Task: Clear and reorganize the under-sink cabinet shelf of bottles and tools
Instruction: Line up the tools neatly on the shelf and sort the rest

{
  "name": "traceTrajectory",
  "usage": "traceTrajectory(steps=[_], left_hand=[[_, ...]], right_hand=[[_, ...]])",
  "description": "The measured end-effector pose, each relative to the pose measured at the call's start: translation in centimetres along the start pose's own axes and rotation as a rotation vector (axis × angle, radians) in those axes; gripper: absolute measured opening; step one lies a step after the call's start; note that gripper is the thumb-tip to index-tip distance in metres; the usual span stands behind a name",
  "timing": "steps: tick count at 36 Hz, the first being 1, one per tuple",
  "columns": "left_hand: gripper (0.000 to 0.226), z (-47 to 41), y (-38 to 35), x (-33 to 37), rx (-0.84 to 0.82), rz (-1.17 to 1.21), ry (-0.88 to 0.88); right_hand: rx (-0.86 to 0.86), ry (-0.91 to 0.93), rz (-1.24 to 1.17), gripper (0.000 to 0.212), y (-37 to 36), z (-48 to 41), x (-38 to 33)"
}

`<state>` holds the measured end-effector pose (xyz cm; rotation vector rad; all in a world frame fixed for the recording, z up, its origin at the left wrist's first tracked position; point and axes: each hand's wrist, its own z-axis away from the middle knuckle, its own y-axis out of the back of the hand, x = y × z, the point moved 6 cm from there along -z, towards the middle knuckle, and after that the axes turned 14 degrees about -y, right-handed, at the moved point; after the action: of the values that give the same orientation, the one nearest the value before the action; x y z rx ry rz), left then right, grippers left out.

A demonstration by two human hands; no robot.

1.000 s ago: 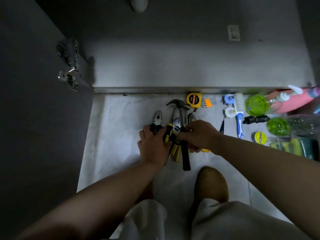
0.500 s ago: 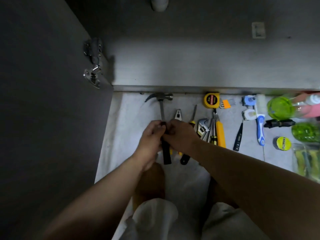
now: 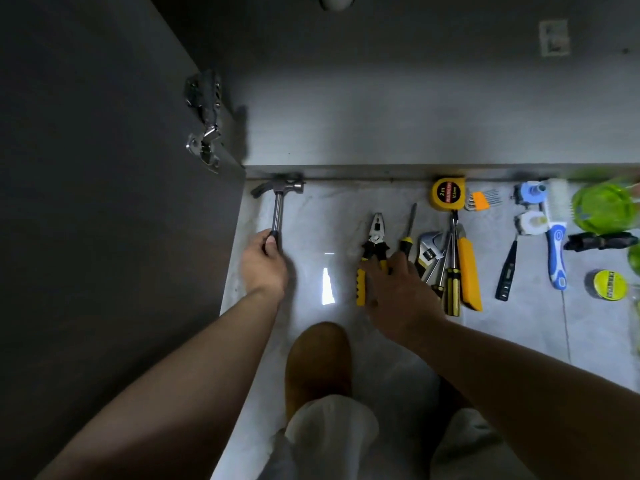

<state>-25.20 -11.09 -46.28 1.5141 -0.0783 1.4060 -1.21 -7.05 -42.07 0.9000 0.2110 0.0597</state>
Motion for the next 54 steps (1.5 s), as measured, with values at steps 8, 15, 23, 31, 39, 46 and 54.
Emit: traceTrajectory(steps=[8,15,23,31,39,46,54], left_hand=[[0.039,0.6,0.4,0.1,-0.072,-0.167,-0.080],[0.043,3.5,-0.3,4.1,-0.032,-0.498,-0.372],[0.081,8.3,-8.2,6.6,-0.505,-0.478,-0.499],[0.060,7.8,-7.5,5.6,-0.499,-0.689,-0.552],[0.054,5.4,-3.8,5.4,-0.327,-0.785,-0.452],[0.056,5.1,-3.2,5.5,-0.273,-0.715,-0.364],[0.056,4.8,-2.0,4.4,-0.205,-0.680,-0.298]], right_hand=[[0.021,0.022,0.048,0.072,-0.2,-0.2,-0.5],[-0.036,0.089,-0.052,0.074,-0.4,0.2,-0.2],[0.128,-0.246,-0.369,0.037,1.3,0.4,4.9],[0.016,-0.458,-0.326,0.041,0.2,-1.5,7.3],[-0.043,-0.560,-0.337,0.025,-0.1,-2.7,7.1],[-0.036,-0.626,-0.442,0.036,-0.1,-2.3,8.3],[0.040,-0.442,-0.490,0.030,1.3,-2.0,7.2]])
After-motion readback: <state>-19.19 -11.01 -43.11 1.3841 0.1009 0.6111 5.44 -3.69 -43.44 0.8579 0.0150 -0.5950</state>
